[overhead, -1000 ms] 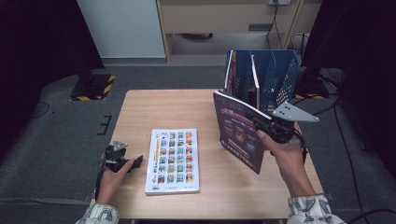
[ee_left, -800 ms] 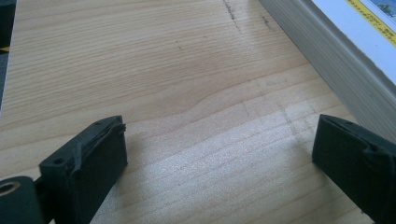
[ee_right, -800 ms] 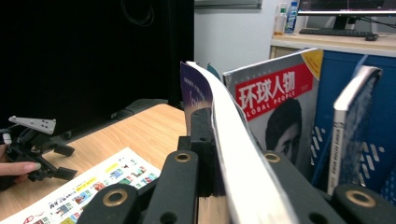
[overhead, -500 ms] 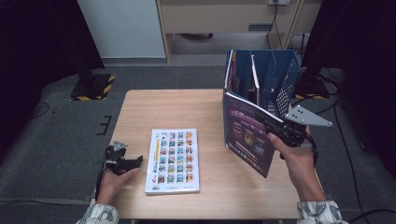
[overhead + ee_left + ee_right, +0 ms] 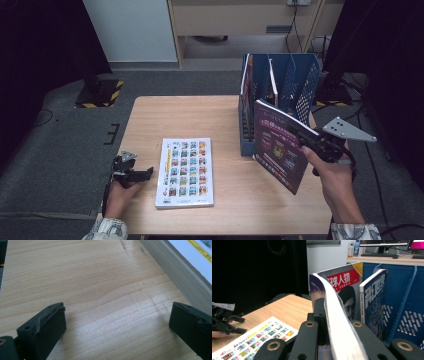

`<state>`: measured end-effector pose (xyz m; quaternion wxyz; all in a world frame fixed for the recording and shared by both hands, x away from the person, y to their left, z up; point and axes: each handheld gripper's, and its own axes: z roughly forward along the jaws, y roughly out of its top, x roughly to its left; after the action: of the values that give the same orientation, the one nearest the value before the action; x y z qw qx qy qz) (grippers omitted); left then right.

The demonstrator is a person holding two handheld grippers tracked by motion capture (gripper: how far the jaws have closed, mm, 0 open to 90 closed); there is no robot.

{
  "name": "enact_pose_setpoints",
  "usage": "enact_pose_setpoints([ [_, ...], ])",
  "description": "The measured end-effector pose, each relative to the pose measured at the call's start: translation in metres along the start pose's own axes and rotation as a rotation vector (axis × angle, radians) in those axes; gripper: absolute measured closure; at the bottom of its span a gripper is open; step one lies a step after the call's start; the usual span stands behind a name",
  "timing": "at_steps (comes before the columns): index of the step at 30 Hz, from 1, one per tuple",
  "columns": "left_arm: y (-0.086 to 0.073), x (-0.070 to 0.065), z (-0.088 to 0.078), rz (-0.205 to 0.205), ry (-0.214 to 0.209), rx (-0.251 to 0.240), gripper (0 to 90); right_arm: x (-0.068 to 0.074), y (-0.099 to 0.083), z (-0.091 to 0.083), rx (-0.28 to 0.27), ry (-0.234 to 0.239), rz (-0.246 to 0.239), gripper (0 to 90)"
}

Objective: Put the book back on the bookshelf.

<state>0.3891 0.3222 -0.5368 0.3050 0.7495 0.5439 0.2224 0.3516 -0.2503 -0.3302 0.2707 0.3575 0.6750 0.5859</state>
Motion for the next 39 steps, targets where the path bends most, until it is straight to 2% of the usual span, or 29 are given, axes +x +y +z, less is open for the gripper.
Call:
enact_pose_setpoints([
  [8,0.000,0.000,0.000,0.000,0.000,0.000,0.1,-0.003,0.014,-0.012,-0.035,0.008,0.044,84.0],
  [17,0.000,0.000,0.000,0.000,0.001,0.000,0.1,0.002,0.044,-0.016,-0.056,-0.008,0.028,84.0],
  [23,0.000,0.000,0.000,0.000,0.001,0.000,0.0,0.005,0.062,-0.015,-0.067,-0.026,-0.002,84.0],
  [30,0.000,0.000,0.000,0.000,0.001,0.000,0.1,0.000,0.063,-0.014,-0.049,-0.070,-0.033,84.0],
  [39,0.000,0.000,0.000,-0.003,0.004,0.000,0.1,-0.009,0.062,-0.020,-0.044,-0.123,-0.026,84.0],
])
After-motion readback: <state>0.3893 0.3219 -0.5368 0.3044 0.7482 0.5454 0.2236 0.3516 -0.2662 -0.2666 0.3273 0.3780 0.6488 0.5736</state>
